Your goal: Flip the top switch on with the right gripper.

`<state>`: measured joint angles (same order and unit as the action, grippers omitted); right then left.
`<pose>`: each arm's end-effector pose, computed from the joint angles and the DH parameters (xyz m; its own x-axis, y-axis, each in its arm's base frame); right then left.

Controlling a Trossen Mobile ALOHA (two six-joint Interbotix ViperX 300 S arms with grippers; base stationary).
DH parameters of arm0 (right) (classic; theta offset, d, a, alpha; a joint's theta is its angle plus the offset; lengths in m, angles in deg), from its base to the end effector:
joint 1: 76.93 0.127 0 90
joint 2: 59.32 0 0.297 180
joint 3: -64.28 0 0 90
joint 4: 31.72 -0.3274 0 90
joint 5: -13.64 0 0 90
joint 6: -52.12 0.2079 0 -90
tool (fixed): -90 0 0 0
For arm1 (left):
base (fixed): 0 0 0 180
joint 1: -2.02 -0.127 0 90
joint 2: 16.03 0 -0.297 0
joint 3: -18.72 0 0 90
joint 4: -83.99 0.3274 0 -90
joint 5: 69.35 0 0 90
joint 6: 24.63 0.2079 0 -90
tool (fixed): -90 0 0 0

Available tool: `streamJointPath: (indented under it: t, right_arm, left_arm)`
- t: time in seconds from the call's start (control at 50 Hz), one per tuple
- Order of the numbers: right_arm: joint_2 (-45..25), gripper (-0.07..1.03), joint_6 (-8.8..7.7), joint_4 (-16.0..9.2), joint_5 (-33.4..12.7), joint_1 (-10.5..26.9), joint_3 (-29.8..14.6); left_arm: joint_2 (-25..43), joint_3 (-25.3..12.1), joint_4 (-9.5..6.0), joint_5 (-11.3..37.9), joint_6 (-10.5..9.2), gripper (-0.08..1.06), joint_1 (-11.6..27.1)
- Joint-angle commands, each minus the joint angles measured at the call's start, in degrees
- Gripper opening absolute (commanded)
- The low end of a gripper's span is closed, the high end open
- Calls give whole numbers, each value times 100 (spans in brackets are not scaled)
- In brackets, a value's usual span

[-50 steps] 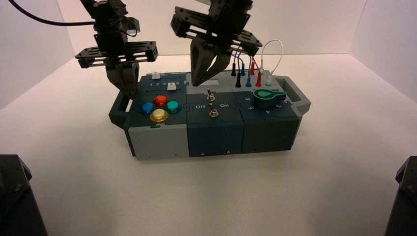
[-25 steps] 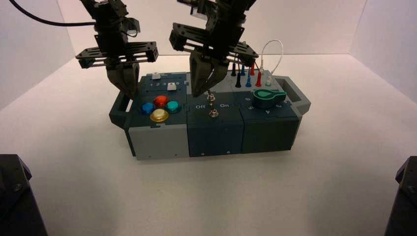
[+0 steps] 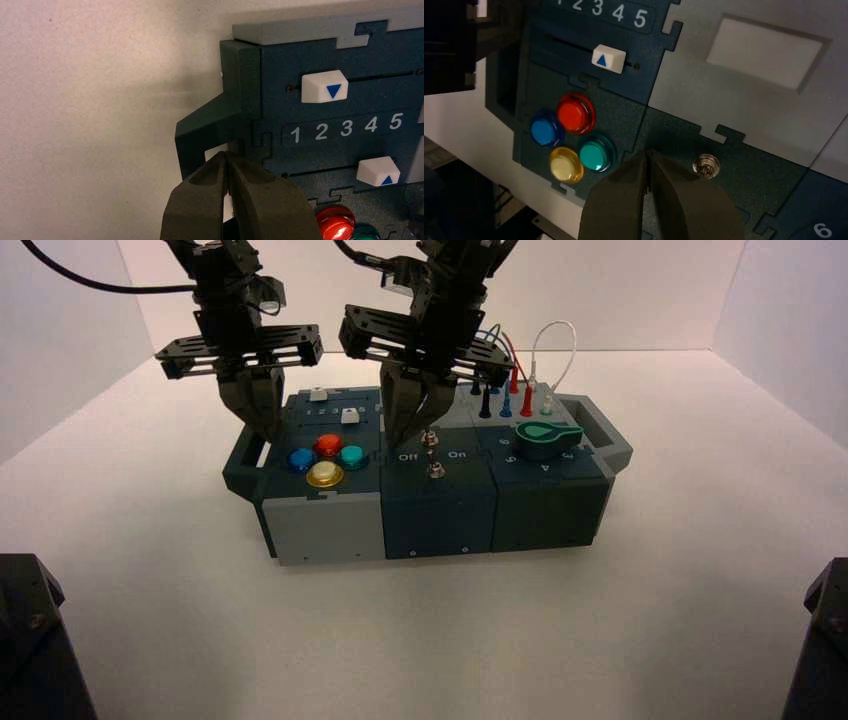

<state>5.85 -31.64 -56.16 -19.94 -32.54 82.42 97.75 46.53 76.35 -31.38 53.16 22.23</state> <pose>0.2666 0.3276 -0.0213 0.0303 0.3499 -0.9363 -0.3350 0.8861 0.3203 0.2997 -0.1285 -0.0649 -0.0170 -0.0809 -0.9966 0.0341 0.9961 -0.0814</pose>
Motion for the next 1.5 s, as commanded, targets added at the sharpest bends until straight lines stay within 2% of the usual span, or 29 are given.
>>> streamJointPath:
  t: [0.02, 0.3, 0.68, 1.5]
  right_arm:
    - [70, -2, 35, 35, 9, -88, -149]
    - [123, -2, 35, 176, -123, -316, -202]
    - [70, -2, 44, 264, -158, -343, -229]
    - [114, -2, 35, 527, -185, -615, 70]
  left_arm:
    - [396, 44, 53, -123, 167, -3, 53]
    - [475, 44, 53, -149, 167, -3, 53]
    - [510, 44, 53, -176, 167, -3, 53]
    - [483, 88, 53, -246, 167, -3, 53]
